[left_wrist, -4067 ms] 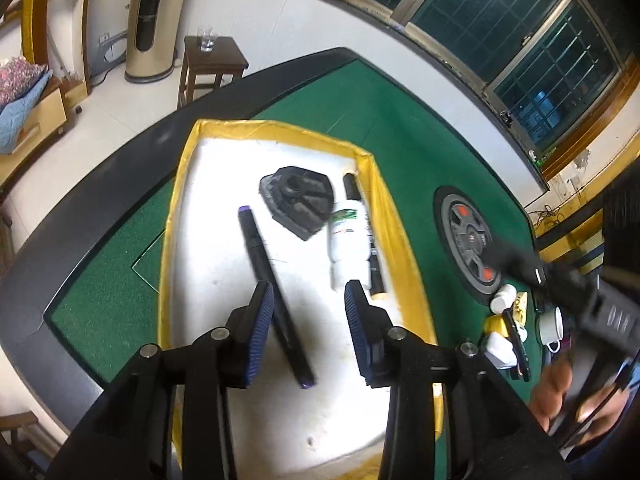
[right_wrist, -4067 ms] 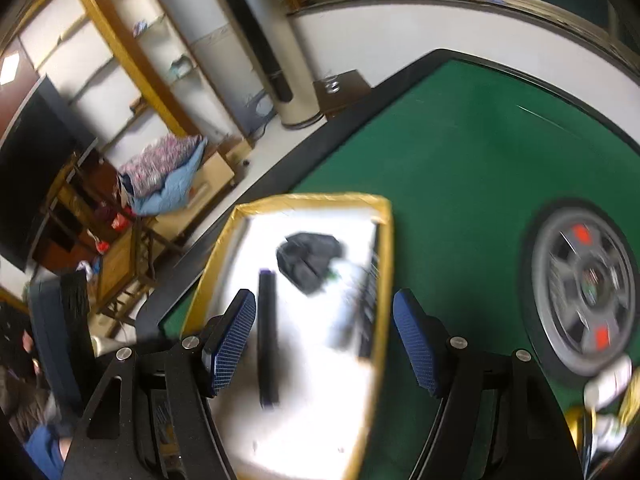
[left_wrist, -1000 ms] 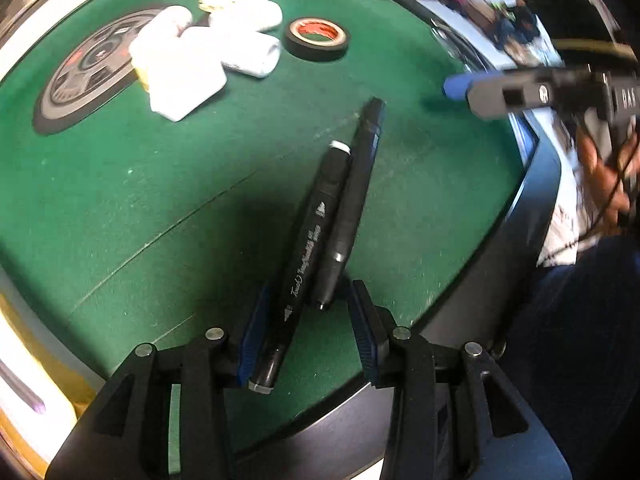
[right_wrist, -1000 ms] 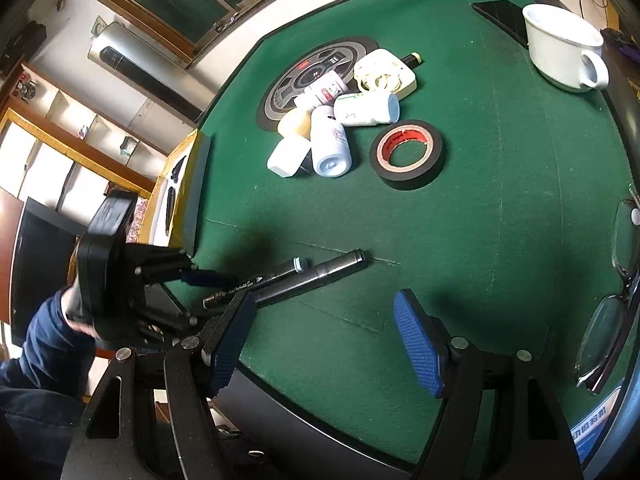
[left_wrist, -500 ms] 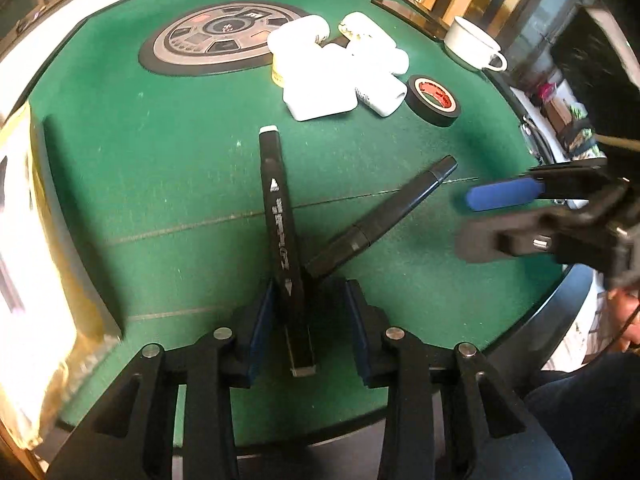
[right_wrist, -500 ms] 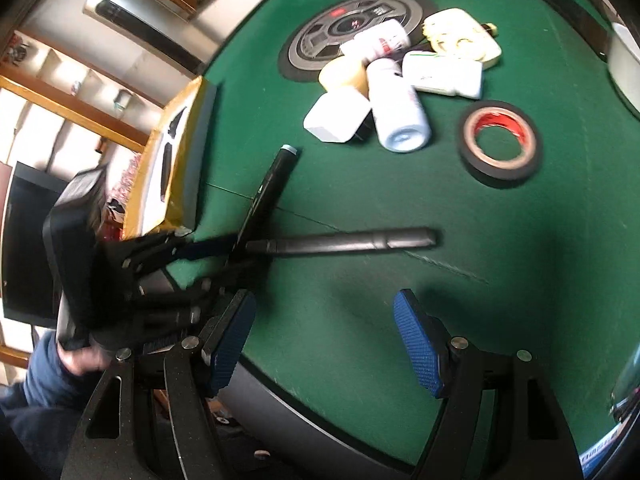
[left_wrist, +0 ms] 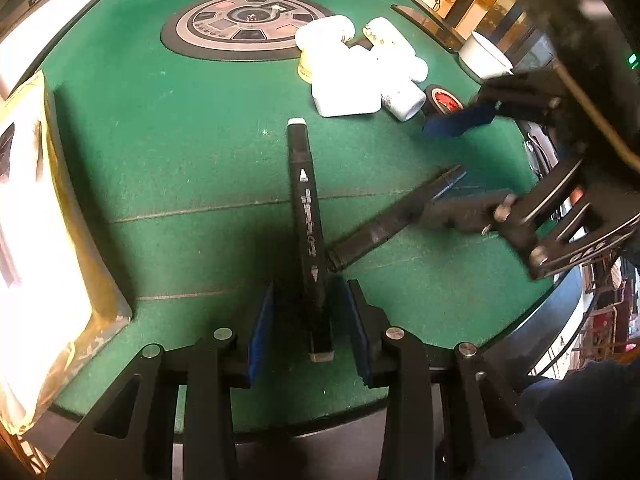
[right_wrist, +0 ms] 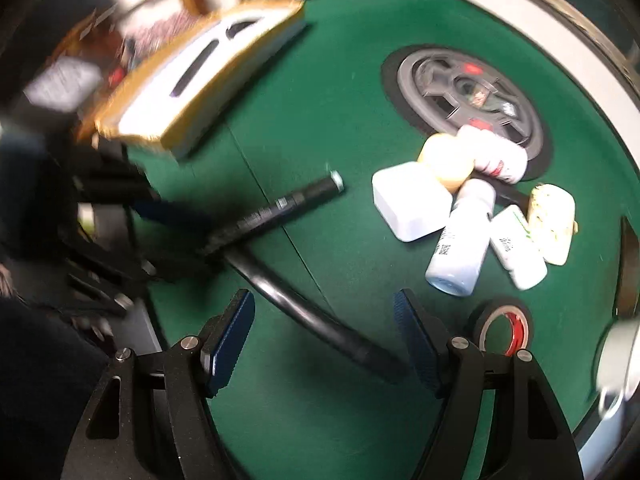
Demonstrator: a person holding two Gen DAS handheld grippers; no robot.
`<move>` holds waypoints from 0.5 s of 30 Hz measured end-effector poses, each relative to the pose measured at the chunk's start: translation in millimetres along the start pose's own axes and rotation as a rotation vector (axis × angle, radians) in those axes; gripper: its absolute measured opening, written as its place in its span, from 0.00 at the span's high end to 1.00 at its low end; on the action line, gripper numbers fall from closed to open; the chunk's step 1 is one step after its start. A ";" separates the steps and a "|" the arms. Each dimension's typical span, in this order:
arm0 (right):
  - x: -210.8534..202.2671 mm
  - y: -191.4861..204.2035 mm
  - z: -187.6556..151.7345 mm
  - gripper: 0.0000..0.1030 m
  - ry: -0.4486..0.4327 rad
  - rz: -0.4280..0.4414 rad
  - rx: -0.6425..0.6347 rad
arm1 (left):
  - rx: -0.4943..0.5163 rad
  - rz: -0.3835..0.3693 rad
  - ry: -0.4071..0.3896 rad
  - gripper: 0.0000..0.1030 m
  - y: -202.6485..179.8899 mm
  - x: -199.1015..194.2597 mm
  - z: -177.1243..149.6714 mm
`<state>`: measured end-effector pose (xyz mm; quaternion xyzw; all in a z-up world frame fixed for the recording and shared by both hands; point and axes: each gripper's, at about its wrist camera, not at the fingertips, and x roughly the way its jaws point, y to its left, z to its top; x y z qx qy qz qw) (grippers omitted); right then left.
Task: Organize rigid objects
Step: 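Hold the marker in the left tool while the right tool grasps a gray marker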
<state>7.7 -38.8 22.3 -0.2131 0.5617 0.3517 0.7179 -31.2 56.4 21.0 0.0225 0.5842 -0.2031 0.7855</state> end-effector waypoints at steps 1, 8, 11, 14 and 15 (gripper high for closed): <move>6.2 -3.6 -1.6 0.34 0.020 0.032 0.006 | -0.002 -0.002 0.001 0.68 -1.4 1.9 3.3; 14.0 4.3 -26.0 0.77 0.040 -0.073 0.053 | -0.017 0.034 -0.003 0.68 -4.9 9.8 18.2; 8.8 3.9 -44.9 0.88 0.020 -0.133 0.200 | -0.013 0.063 -0.017 0.68 -9.2 13.7 24.0; 3.0 -0.2 -67.8 0.88 -0.014 -0.089 0.343 | 0.016 0.095 -0.041 0.77 -14.4 16.2 24.4; 1.4 -1.4 -72.3 0.88 -0.025 -0.070 0.378 | 0.029 0.109 -0.044 0.88 -15.5 17.6 25.0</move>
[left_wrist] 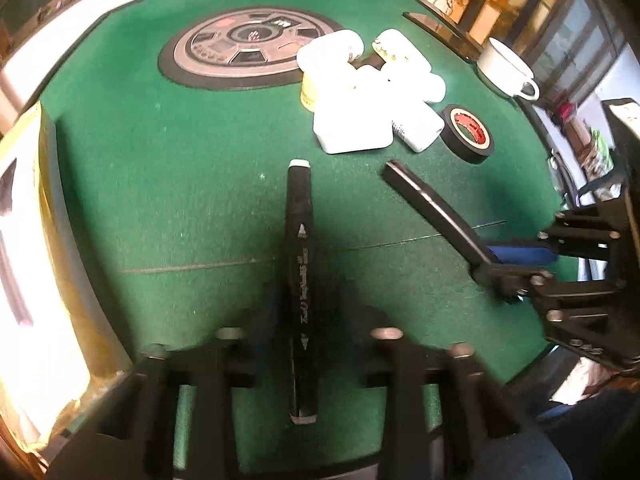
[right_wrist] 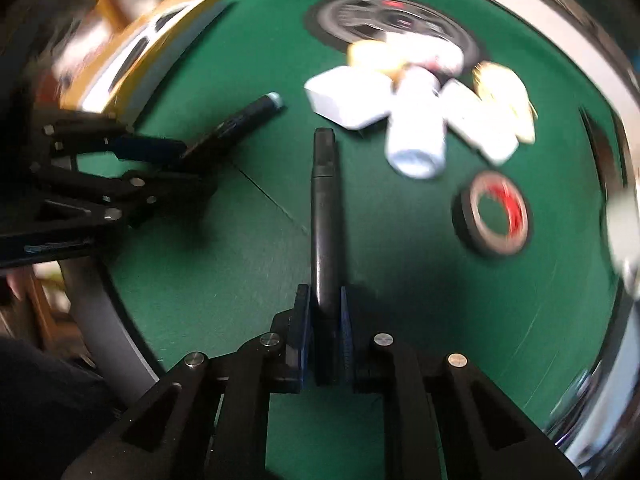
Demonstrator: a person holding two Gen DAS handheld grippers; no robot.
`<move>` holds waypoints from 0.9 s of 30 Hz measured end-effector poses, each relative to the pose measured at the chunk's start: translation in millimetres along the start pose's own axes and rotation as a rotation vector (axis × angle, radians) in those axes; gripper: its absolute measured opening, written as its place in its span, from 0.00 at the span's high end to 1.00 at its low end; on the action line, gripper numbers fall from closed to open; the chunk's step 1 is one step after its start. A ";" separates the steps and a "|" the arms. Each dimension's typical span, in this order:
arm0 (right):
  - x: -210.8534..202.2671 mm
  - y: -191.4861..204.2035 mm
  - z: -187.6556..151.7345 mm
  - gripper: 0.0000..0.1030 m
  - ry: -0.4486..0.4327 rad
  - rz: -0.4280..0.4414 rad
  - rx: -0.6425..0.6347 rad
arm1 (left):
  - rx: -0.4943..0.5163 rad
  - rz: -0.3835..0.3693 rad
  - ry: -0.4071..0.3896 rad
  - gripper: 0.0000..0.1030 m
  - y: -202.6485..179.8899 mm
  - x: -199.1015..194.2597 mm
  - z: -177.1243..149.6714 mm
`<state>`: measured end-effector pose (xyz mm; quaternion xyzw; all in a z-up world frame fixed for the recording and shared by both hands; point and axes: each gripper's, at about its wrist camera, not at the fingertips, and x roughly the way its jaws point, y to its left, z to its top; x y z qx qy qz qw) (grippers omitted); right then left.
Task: Organize rigid objects
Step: 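Hold the marker in the left tool while the right tool grasps a gray marker, then carry both markers over the white box and lower them in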
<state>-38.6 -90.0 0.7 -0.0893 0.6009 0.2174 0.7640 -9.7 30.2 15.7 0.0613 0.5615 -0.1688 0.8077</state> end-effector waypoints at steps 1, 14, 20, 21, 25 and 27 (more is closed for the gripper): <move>-3.1 -3.8 -5.5 0.88 -0.020 0.034 0.044 | -0.012 -0.013 -0.008 0.88 1.3 -0.3 0.6; -25.8 -8.6 -6.3 0.88 -0.124 0.183 0.172 | -0.074 -0.103 -0.108 0.88 8.7 -28.8 5.7; -30.9 3.4 8.2 0.88 -0.133 0.217 0.153 | -0.132 -0.094 -0.157 0.88 27.8 -49.3 1.3; -30.5 6.9 12.0 0.88 -0.133 0.220 0.147 | -0.142 -0.091 -0.164 0.88 30.7 -52.2 -0.1; -32.0 23.3 25.2 0.88 -0.133 0.246 0.123 | -0.193 -0.080 -0.195 0.88 50.3 -66.6 -7.0; -32.8 32.4 34.0 0.88 -0.133 0.261 0.107 | -0.225 -0.072 -0.218 0.88 63.6 -75.9 -12.0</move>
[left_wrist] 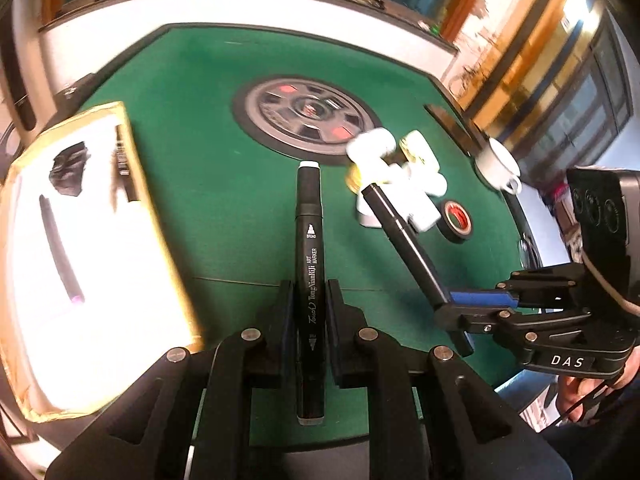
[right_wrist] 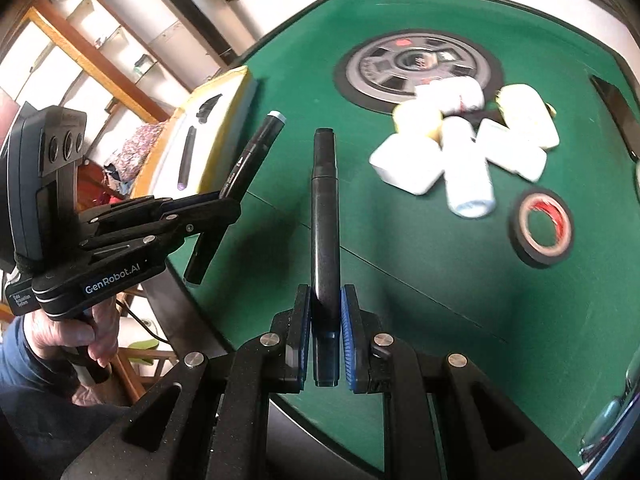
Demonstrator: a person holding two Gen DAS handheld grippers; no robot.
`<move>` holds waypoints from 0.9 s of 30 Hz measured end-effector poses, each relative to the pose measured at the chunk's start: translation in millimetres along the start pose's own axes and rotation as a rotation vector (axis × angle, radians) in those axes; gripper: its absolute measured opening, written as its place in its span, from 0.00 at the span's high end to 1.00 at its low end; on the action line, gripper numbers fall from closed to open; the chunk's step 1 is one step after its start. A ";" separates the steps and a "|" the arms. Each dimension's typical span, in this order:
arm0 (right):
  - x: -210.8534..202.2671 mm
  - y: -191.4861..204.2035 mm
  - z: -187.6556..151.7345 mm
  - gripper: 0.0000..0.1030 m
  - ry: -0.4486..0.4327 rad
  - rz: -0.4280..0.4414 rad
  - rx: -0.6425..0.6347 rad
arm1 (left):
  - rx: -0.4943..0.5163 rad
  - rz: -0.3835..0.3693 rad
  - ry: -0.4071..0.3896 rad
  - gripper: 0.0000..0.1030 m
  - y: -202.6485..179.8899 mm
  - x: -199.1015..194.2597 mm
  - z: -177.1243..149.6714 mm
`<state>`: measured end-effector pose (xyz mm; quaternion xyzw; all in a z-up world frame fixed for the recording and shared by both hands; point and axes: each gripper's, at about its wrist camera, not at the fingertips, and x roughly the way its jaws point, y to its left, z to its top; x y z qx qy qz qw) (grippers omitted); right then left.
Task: Organize rigid objects
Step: 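Carry both markers over the white box and lower them in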
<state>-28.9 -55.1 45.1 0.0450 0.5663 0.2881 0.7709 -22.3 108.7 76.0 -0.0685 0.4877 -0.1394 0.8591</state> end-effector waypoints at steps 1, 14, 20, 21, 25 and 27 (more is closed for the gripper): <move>2.3 6.8 4.9 0.88 0.003 0.010 -0.011 | -0.014 0.004 -0.011 0.88 5.6 -4.4 0.2; 46.0 106.6 70.5 0.88 0.041 0.098 -0.155 | -0.265 0.106 -0.119 0.88 123.7 -50.1 -9.8; 97.9 144.0 94.6 0.87 0.094 0.101 -0.175 | -0.335 0.162 -0.117 0.88 164.6 -50.9 -17.5; 103.9 147.2 95.2 0.87 0.102 0.099 -0.177 | -0.343 0.167 -0.113 0.88 168.6 -49.3 -17.9; 134.3 162.6 103.0 0.87 0.125 0.065 -0.181 | -0.370 0.193 -0.089 0.88 181.2 -38.9 -21.3; 145.2 166.9 104.8 0.87 0.132 0.052 -0.176 | -0.381 0.194 -0.081 0.88 184.9 -33.8 -23.0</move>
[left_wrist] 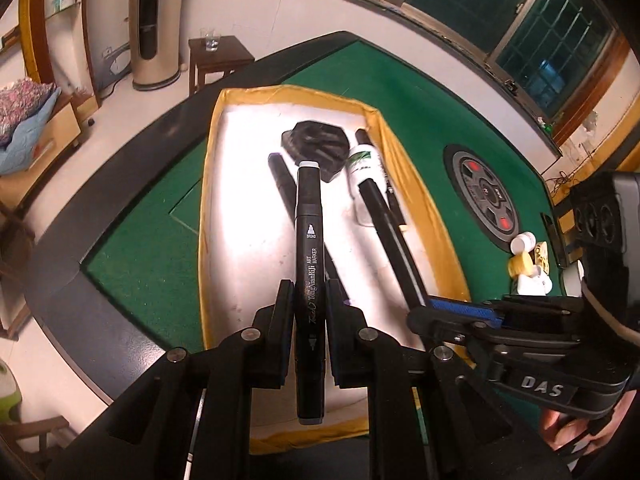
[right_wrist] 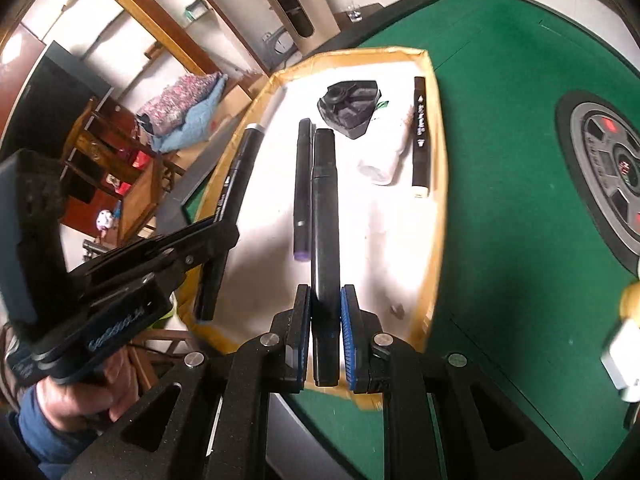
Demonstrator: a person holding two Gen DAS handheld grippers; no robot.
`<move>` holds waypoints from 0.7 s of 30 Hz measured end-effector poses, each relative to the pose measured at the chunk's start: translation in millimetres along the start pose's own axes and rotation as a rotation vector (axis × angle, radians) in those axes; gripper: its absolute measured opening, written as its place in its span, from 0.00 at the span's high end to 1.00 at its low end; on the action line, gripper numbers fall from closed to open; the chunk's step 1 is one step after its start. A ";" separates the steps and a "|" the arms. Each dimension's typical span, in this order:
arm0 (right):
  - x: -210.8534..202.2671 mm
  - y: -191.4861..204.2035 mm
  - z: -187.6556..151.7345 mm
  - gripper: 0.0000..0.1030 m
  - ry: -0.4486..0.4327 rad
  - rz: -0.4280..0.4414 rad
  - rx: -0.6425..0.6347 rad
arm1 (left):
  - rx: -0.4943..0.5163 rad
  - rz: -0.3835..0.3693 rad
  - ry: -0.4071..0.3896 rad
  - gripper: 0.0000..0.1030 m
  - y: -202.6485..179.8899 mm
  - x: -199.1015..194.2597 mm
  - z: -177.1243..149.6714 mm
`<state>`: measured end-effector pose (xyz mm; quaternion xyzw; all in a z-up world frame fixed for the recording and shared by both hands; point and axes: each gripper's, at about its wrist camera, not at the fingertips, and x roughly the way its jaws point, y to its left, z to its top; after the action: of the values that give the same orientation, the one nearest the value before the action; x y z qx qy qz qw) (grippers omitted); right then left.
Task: Organize rigid objects
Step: 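Carry both markers over the white box and lower them in, then open both tools to release the markers into the box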
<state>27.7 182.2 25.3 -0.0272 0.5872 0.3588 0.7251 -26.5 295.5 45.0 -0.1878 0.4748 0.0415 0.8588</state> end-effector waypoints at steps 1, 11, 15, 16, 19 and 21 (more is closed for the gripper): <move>5.8 0.8 1.6 0.87 0.005 -0.007 0.002 | 0.001 0.005 0.006 0.88 1.4 2.0 -0.2; 29.9 7.2 0.3 0.87 0.053 -0.053 -0.021 | -0.023 -0.004 0.079 0.88 9.7 18.9 -2.6; 27.4 12.5 2.7 0.85 0.060 -0.060 -0.037 | -0.045 0.007 0.090 0.88 8.8 18.9 -3.2; 25.5 11.1 2.1 0.84 0.063 -0.051 -0.033 | -0.048 0.013 0.093 0.87 8.0 18.6 -3.9; 15.3 6.3 -2.6 0.83 0.043 -0.044 -0.035 | -0.063 0.019 0.084 0.71 7.0 15.9 -4.3; 3.7 2.8 -7.3 0.82 0.020 -0.047 -0.038 | -0.076 0.039 0.052 0.62 4.3 9.1 -4.1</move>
<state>20.3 182.8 20.9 -0.0582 0.5866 0.3524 0.7269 -25.9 297.0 34.3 -0.2121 0.4988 0.0714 0.8373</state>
